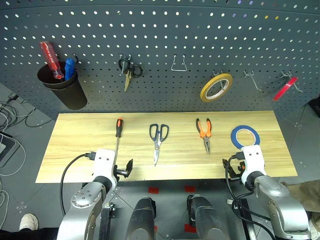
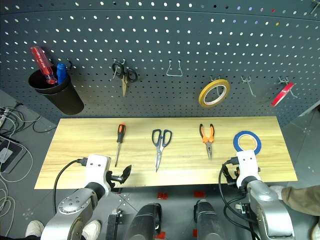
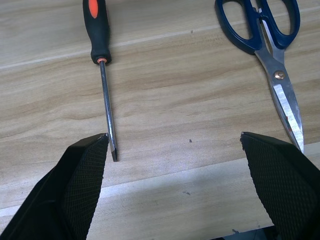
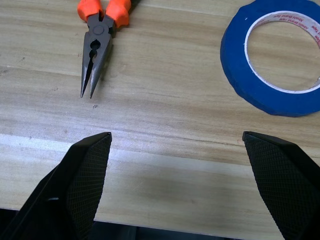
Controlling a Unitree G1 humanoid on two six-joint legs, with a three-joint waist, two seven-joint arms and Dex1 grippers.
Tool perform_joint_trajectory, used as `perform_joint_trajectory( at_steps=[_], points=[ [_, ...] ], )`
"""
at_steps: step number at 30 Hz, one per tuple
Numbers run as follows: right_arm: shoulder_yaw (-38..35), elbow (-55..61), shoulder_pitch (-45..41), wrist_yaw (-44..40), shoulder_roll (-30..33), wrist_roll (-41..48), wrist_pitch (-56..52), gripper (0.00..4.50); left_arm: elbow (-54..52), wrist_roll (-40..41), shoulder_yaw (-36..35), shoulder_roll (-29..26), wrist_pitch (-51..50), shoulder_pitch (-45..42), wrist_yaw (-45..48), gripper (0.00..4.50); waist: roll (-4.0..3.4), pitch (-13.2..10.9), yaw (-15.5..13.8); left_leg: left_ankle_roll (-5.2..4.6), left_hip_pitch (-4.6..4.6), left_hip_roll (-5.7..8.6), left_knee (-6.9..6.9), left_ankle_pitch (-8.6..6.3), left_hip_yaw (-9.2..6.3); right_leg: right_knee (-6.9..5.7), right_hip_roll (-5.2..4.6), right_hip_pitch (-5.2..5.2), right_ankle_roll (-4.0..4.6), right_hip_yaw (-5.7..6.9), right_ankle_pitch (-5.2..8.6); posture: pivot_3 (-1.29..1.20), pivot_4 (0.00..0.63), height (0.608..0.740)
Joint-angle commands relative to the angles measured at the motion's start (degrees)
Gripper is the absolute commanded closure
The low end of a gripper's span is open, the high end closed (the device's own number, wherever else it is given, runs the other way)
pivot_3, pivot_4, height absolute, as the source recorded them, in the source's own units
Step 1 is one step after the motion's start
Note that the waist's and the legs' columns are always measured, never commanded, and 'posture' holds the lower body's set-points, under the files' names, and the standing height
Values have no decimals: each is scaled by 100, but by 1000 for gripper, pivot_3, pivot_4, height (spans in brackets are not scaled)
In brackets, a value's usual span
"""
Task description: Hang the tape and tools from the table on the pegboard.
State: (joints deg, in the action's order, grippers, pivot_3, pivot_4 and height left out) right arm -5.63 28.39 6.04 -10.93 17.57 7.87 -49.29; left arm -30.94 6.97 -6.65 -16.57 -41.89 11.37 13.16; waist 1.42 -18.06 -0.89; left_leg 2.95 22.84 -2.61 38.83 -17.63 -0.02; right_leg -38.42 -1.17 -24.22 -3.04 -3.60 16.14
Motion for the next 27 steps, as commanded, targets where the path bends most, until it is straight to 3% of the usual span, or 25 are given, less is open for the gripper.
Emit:
perform_joint_trajectory(
  at_steps=[1,27],
  points=[
    [-109,80,30,11,44,-9,69,0,-150,6,-25,-86,8,28,21,52,0,-1,-1,0,0,0,0,0,0,0,0,0,0,0,0,150,348,740],
    [-104,89,-2,29,35,-20,109,0,-74,-13,-12,-70,161,24,-20,52,-1,-2,-10,9,2,0,-1,5,0,2,0,0,-1,1,0,145,337,740]
  ],
)
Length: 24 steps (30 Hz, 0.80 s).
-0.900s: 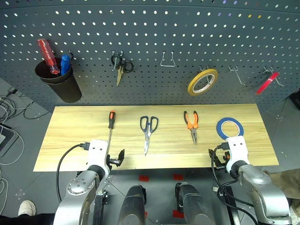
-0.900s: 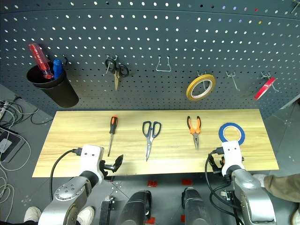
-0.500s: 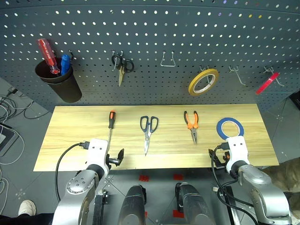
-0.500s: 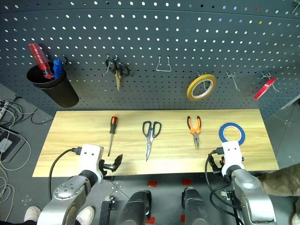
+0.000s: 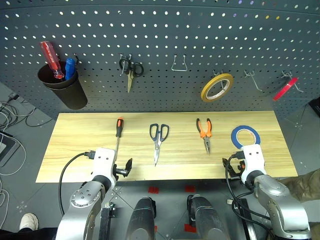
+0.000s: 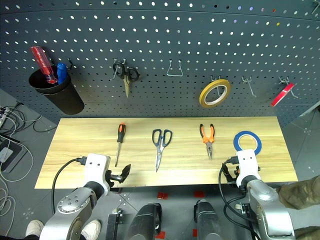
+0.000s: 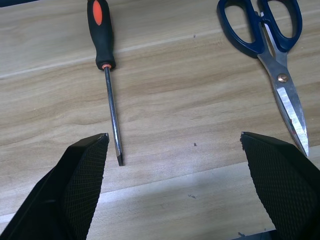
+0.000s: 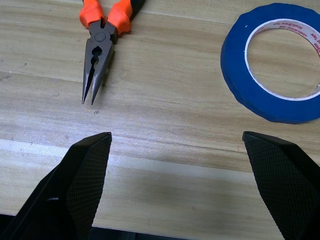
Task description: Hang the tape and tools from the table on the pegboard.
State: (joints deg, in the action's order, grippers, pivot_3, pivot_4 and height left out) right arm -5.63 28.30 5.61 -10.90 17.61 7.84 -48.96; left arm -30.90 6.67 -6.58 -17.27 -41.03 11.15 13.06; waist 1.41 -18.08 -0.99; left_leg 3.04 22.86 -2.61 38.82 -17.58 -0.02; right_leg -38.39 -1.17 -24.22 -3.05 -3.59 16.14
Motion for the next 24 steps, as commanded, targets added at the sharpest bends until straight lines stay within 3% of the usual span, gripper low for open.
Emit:
perform_joint_trajectory(
  at_steps=[1,8,14,19,24],
  points=[
    [-111,102,43,24,34,-15,77,0,-75,16,-21,-6,73,41,-5,52,0,0,0,0,0,0,0,0,0,0,0,0,0,0,0,145,337,740],
    [-195,-36,-145,-50,148,-3,152,0,95,89,74,-228,86,-337,282,52,-4,-13,2,0,-1,1,0,0,0,1,0,0,0,0,0,116,349,740],
    [-199,-344,-405,-275,413,28,354,0,548,326,675,-559,266,-1322,1161,52,-10,-54,-11,6,0,3,0,4,0,-1,2,-2,0,4,0,90,368,740],
    [-239,-1044,-836,-465,659,-13,742,0,1821,431,1608,-383,1097,-2904,2382,52,-30,-176,-9,17,11,4,5,17,2,9,2,-2,6,9,-8,62,395,740],
    [-209,-1526,-1167,-539,723,-35,1003,0,2859,351,2246,-53,1880,-3796,3158,52,-27,-228,68,14,10,2,-2,18,8,30,5,0,5,3,-7,39,413,740]
  ],
)
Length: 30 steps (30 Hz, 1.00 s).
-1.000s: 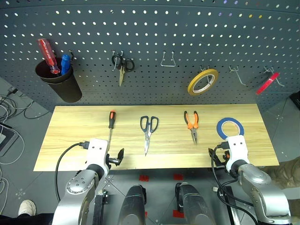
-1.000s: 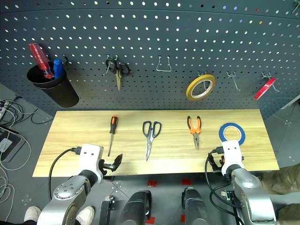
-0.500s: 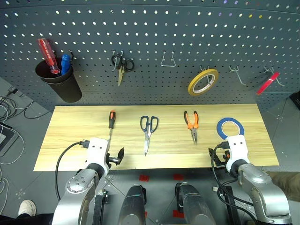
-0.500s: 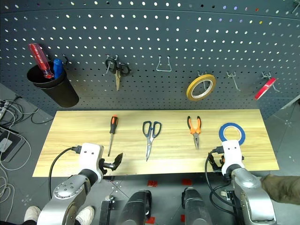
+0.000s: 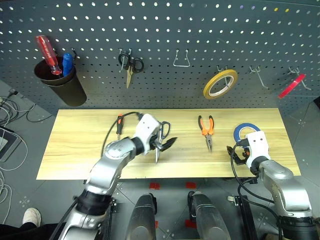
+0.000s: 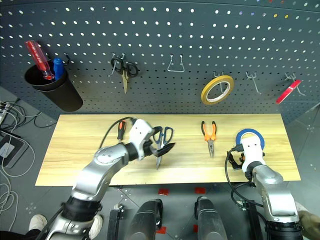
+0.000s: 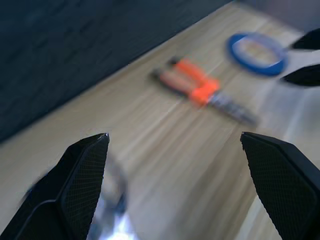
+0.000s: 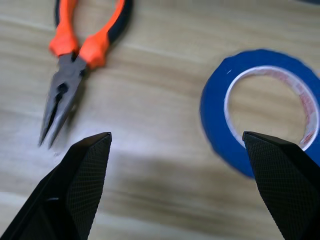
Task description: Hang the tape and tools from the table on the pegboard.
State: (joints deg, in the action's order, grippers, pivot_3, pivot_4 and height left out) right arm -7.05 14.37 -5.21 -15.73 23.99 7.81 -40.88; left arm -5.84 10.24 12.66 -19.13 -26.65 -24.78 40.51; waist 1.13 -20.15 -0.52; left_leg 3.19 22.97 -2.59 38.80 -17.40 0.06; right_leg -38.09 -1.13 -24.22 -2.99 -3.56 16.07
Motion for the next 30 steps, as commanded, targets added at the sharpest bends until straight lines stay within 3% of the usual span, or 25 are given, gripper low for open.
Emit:
perform_joint_trajectory(
  at_steps=[1,10,28,30],
  points=[
    [-72,-208,-158,-69,93,-25,222,0,523,-27,434,180,600,-329,575,52,2,-49,42,0,2,0,-1,0,4,0,-1,-3,0,-2,0,30,420,740],
    [1,-1036,-832,-192,216,-96,650,0,2163,-329,890,760,2086,-1230,1356,52,6,-239,84,-9,6,4,15,2,9,-30,-4,-14,1,-7,-1,7,456,740],
    [-377,-2499,-1630,-186,-148,339,592,0,3355,-490,621,1239,2756,-1986,1475,52,19,-402,82,-11,4,0,19,9,12,-58,-5,-23,0,-6,0,45,481,740],
    [-375,-2555,-1659,-190,-152,338,587,381,3369,-502,609,1239,2772,-1993,1472,0,19,-404,82,-11,4,-1,19,10,11,-60,-5,-23,0,-5,0,47,482,740]
  ],
)
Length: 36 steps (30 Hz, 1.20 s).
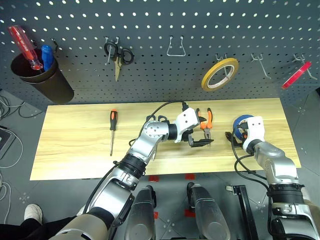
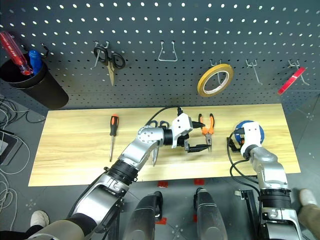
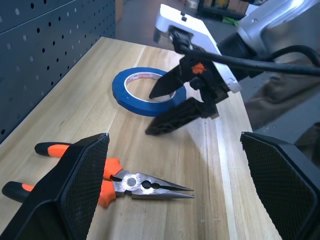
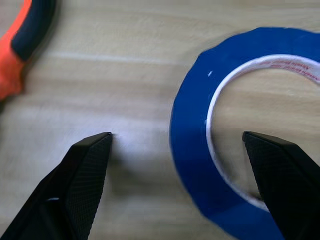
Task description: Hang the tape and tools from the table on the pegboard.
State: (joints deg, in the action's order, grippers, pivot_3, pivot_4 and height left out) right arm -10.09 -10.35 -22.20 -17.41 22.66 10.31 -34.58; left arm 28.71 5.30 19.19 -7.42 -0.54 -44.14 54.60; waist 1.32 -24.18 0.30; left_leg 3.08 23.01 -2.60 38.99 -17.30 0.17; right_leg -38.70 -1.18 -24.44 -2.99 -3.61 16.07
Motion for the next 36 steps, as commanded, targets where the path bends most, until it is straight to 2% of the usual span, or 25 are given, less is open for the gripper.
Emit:
perform_joint_trajectory(
  at_steps=[1,5,9,11,17,21,24,26,27,29,32,36],
  points=[
    [-44,-114,36,-49,-4,62,1,618,-79,-12,-49,68,167,-59,63,0,3,-6,1,0,0,0,0,0,1,0,0,0,0,-1,0,47,482,740],
    [-22,-208,26,-47,-1,20,56,1813,-90,4,-66,104,158,-68,81,0,3,-9,0,1,-1,0,0,1,1,-2,0,0,0,-1,0,49,484,740],
    [22,-267,23,-16,21,-55,139,3291,-96,62,-93,177,124,-89,146,0,4,-10,0,3,-1,0,0,2,1,-1,0,0,0,-1,0,47,480,740],
    [28,-293,24,8,29,-80,180,3791,-77,72,-125,210,119,-106,173,0,4,-10,0,3,-1,0,0,2,2,-1,0,0,0,-1,0,46,477,740],
    [51,-58,160,117,87,-219,327,3794,-95,61,-217,231,135,-85,131,0,2,-9,-4,11,-2,0,0,7,0,-5,0,0,-1,-1,0,33,437,740],
    [79,701,581,285,59,-375,496,3794,-682,210,-331,225,-339,223,-72,0,-1,-5,-14,14,4,-4,-5,8,-3,3,-1,-4,-2,4,1,18,398,740],
    [667,1484,1245,300,388,-1185,1636,3794,-1465,214,-201,44,-699,685,-37,0,-16,27,-14,15,41,-5,0,9,3,-5,-12,-51,-2,1,1,7,354,740],
    [871,1979,1735,543,380,-1563,2009,3794,-1898,128,-60,-162,-859,945,43,0,-18,49,-12,20,103,-3,12,12,7,-29,-14,-115,-2,0,1,-3,319,740],
    [909,2124,1899,649,340,-1673,2093,3794,-2032,115,-36,-218,-934,1017,32,0,-23,78,-11,22,105,0,10,13,4,-26,-10,-116,-2,7,1,-3,319,740],
    [1080,2448,2285,930,279,-2083,2412,3794,-2340,210,-108,-253,-1233,1101,-109,0,-27,102,-11,36,115,-1,9,22,1,-28,-8,-131,-1,9,0,-19,280,740],
    [1244,2841,2630,1405,149,-2672,2809,3794,-2704,343,-274,-242,-1547,1149,-317,0,-26,282,-6,49,137,4,10,46,-1,-33,-10,-142,9,27,-6,-31,245,740],
    [1250,2967,2662,1862,-91,-3059,3188,3794,-2867,403,-352,-227,-1648,1153,-455,0,-25,560,19,50,135,12,9,50,0,-28,-10,-135,11,26,-8,-44,210,740]
  ],
)
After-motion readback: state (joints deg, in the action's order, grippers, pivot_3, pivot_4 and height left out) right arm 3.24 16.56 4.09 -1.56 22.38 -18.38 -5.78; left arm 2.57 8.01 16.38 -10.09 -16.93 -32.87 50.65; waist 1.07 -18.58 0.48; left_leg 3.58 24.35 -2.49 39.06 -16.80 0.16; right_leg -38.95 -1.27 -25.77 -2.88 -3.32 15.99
